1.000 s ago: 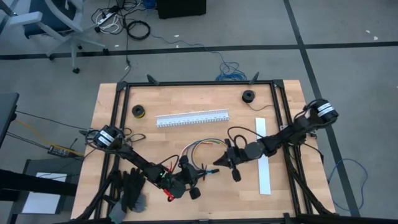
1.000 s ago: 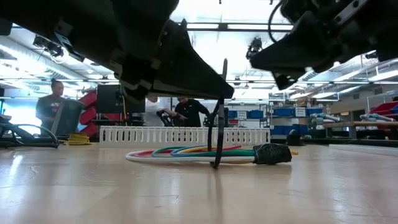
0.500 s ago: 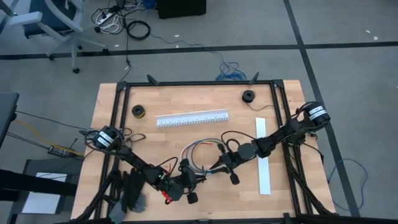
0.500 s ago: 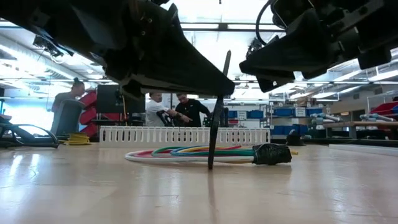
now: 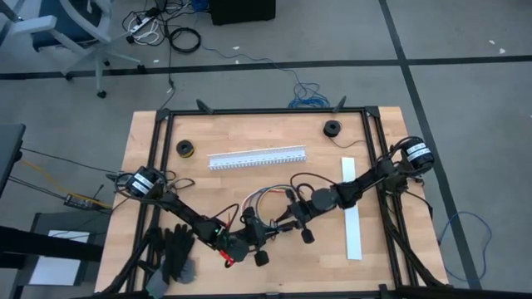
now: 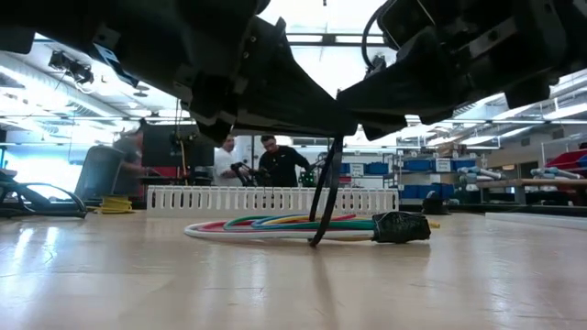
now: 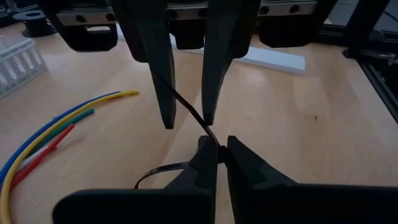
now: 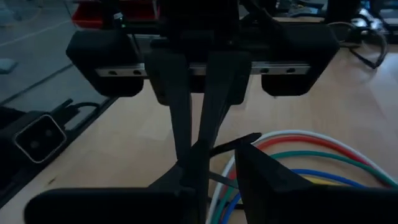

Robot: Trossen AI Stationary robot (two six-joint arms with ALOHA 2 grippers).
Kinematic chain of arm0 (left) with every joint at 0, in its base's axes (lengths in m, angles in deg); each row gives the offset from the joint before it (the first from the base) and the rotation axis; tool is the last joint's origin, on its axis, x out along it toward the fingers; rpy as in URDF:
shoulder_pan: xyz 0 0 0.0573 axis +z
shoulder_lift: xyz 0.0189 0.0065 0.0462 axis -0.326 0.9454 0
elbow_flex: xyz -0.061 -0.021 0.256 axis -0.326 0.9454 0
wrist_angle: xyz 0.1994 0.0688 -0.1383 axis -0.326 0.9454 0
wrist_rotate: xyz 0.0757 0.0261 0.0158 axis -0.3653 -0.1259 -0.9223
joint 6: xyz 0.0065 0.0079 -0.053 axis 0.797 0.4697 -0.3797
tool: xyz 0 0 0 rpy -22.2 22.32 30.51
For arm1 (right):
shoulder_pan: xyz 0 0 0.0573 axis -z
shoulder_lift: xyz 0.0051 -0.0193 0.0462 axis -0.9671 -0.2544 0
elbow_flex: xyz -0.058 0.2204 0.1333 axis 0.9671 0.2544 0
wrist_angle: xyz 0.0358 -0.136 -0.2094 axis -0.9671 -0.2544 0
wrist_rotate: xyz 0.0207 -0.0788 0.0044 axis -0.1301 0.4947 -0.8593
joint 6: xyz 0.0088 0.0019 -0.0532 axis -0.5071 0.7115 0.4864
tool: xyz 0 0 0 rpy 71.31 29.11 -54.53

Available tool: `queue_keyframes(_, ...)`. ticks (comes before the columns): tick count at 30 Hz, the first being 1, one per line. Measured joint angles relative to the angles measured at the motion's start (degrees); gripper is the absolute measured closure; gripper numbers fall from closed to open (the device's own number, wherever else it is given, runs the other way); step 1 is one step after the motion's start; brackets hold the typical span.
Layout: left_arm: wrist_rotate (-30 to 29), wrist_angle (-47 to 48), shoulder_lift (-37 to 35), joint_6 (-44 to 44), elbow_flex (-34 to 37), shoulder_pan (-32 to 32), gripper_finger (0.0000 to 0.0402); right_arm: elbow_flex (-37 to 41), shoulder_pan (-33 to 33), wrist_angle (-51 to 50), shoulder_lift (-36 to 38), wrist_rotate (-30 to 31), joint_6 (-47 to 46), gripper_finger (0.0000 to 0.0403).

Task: Ziptie cables
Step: Insert zip tie on the cable wire

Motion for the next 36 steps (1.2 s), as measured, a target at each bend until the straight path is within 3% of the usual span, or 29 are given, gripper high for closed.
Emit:
queue_keyframes(5,-0.1,0.0,0.0,0.0,0.0,0.5,0.0401,0.0,1.1,0.1,0.0,-3.6,0.0,0.0355)
queue_keyframes(10,-0.2,-0.4,0.0,-0.1,0.0,1.4,0.0401,0.0,1.3,-0.2,0.0,-3.7,1.6,0.0398)
queue_keyframes(21,-1.5,-1.9,0.0,-3.2,0.0,1.9,0.0400,0.1,1.3,3.0,0.1,-1.1,2.5,0.0403)
queue_keyframes(28,-1.0,-1.4,0.0,-3.5,0.0,1.9,0.0399,0.1,2.5,2.8,3.8,0.1,3.8,0.0403)
queue_keyframes(32,-0.9,-1.1,0.0,-3.4,0.0,1.9,0.0399,0.0,3.0,-1.0,6.3,0.4,4.1,0.0402)
queue_keyframes(36,-1.0,-0.9,0.0,-3.4,0.0,1.9,0.0400,0.0,3.4,-9.5,8.5,5.4,3.5,0.0402)
